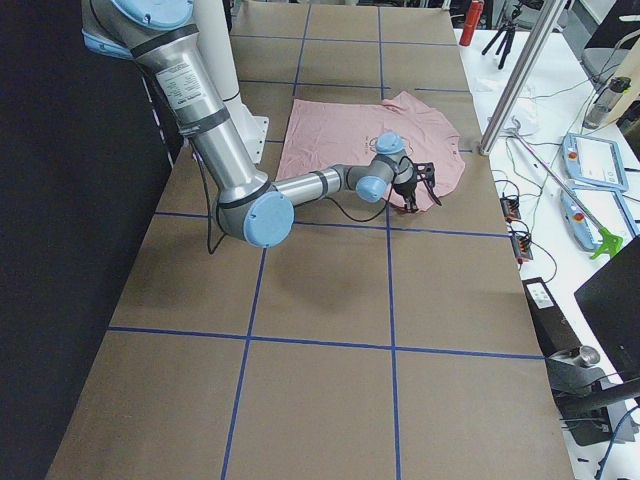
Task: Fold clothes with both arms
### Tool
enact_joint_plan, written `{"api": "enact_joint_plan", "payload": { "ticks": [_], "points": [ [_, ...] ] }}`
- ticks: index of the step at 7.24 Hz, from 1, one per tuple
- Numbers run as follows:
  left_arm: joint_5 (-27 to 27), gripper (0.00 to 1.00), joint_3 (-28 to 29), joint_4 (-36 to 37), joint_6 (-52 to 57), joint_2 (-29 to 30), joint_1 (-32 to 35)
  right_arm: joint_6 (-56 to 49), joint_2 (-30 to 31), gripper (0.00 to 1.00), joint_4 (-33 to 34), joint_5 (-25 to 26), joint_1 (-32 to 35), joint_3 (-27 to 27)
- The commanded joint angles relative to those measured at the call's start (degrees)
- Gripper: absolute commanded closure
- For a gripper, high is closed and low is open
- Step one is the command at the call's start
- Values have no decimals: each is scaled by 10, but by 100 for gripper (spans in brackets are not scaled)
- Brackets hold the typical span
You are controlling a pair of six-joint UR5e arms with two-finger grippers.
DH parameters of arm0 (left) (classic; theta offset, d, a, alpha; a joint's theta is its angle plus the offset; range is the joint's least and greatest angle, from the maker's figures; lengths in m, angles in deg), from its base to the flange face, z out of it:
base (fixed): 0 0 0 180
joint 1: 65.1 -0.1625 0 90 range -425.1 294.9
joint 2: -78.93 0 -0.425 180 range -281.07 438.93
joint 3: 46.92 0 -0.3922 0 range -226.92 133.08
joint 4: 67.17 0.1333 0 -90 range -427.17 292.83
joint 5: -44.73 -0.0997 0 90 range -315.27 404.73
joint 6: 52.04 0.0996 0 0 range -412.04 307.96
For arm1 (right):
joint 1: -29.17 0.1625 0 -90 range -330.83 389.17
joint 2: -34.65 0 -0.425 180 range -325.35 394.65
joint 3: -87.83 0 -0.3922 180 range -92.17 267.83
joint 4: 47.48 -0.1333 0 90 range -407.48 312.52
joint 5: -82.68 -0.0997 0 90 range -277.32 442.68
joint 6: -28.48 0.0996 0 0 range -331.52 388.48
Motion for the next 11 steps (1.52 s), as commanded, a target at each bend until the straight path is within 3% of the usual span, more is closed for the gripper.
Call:
{"api": "enact_joint_plan", "payload": {
  "ticks": [1, 2, 5, 8, 9, 10, 11],
  "points": [
    [0, 0, 1, 0, 0, 0, 0, 51, -72, 100, 97, 36, -16, 3],
    [0, 0, 1, 0, 0, 0, 0, 99, -113, 100, 145, 70, -42, -2],
    [0, 0, 2, 0, -1, 0, 0, 130, -157, 100, 151, 136, -84, -44],
    [-1, 0, 2, 0, -1, 0, 0, 129, -173, 33, 150, 137, -86, -62],
    [-1, 0, 2, 0, -1, 0, 0, 119, -177, 0, 151, 133, -86, -62],
    [-2, 0, 2, 0, -2, 0, 0, 89, -190, 0, 153, 116, -80, -61],
    [-2, 0, 5, 0, -3, 0, 0, 63, -190, 0, 156, 60, -60, -58]
  ]
}}
